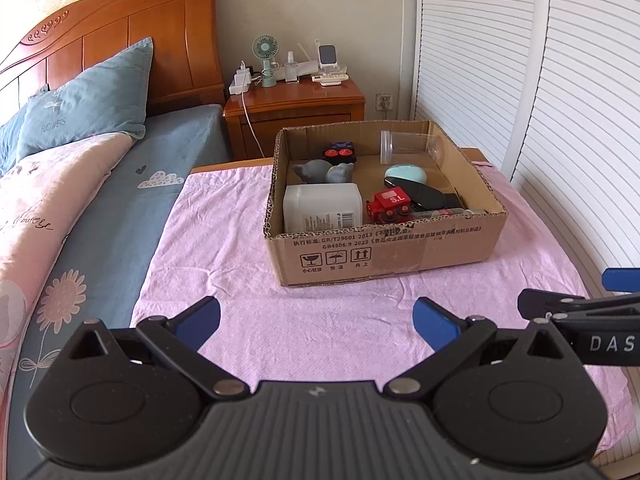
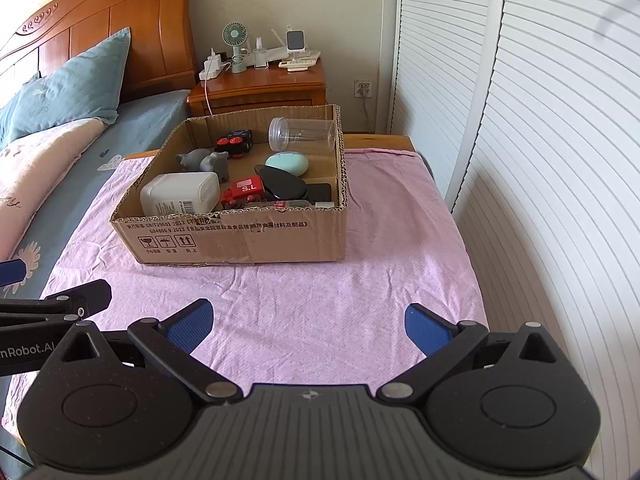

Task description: Organize rigid objects

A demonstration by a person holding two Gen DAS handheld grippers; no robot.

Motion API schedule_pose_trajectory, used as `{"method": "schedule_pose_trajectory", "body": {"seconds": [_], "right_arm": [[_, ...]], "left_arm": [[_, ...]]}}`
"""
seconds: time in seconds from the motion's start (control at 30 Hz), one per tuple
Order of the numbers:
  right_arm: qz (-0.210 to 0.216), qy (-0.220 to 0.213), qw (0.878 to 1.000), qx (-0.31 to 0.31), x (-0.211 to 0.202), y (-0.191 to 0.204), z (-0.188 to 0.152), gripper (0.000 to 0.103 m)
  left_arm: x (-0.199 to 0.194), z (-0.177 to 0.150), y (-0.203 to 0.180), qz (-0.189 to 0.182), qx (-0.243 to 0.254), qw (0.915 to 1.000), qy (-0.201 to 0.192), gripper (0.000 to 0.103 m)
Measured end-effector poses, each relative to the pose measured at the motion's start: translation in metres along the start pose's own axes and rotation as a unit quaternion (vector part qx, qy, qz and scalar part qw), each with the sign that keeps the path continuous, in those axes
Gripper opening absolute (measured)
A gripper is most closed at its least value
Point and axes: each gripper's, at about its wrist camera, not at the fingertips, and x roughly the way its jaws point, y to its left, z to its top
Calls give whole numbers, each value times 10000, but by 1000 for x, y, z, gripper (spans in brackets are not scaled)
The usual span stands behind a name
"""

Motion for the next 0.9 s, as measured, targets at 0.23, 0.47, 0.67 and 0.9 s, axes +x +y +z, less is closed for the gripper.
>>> {"method": "schedule_pose_trajectory", "body": {"seconds": [0.23, 0.47, 0.67, 0.9], "right_arm": [[5, -31, 10000, 16, 0, -1, 1, 103], [15, -50, 10000, 31, -1, -2, 1, 103], [18, -55, 10000, 37, -1, -3, 2, 103], [20, -51, 10000, 30, -1, -3, 2, 103]], "left_arm": [[-1, 0, -1, 29, 8, 10000, -5, 102], [-3, 1, -2, 100, 1, 9999, -19, 102], [-2, 1, -2, 112, 9, 9999, -8, 102], [-2, 0, -2, 108, 10, 9999, 4, 102]]}}
